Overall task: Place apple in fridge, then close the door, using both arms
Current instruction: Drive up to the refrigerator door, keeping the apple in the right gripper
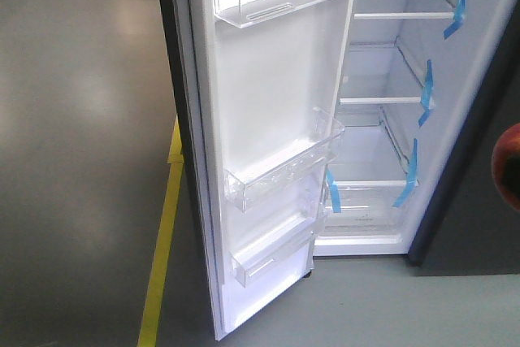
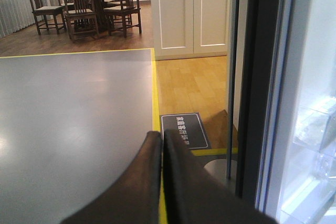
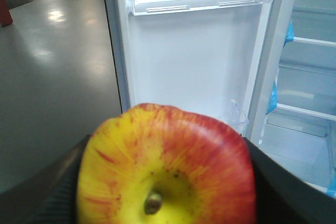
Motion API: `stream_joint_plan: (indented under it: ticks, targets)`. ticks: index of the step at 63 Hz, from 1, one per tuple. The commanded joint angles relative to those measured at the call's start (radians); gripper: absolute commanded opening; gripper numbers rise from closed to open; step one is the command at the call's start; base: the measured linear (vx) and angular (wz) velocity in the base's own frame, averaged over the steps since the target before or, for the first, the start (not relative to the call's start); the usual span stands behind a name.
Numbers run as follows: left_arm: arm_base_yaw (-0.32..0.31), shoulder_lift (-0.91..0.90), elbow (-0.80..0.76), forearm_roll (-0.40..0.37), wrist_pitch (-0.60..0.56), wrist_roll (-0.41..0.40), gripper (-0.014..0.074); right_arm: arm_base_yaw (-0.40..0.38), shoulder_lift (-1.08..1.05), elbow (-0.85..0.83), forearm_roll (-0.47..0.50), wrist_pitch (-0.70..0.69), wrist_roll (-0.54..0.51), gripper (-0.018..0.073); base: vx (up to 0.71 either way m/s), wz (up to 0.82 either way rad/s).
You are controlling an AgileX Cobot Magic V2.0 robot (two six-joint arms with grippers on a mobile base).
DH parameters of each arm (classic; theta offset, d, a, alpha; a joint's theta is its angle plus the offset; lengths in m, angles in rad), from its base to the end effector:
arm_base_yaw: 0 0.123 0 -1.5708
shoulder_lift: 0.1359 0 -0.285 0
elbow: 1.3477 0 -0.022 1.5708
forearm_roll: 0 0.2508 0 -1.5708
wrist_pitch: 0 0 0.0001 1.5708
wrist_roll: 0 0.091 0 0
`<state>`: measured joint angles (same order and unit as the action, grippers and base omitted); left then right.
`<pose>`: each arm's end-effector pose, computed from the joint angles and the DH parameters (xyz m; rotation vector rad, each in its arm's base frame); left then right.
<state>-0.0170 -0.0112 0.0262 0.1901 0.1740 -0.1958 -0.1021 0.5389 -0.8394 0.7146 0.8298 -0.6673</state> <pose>0.0563 0.0020 0.1894 -0.0176 1.6694 0.0080 0.0814 0.0359 0.3924 -0.3759 1.8067 0.3047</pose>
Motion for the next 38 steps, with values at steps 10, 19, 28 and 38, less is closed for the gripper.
stream_joint_plan:
  ticks: [10,19,28,38]
  targets:
    - [-0.006,-0.014,0.021,-0.009,-0.070,-0.002,-0.0006,-0.002,0.004,-0.024,0.041,-0.061,-0.010,-0.0006,0.15,0.02]
    - [-0.006,-0.014,0.021,-0.009,-0.070,-0.002,-0.0006,-0.002,0.004,-0.024,0.041,-0.061,-0.010,-0.0006,0.13,0.01]
    - [-0.006,-0.014,0.021,-0.009,-0.070,-0.002,-0.0006,-0.002,0.004,-0.024,0.041,-0.061,-0.010,-0.0006,0.12,0.01]
    - [-0.006,-0.014,0.021,-0.009,-0.070,-0.002,-0.0006,-0.002,0.004,-0.024,0.041,-0.061,-0.010,-0.0006,0.12,0.00]
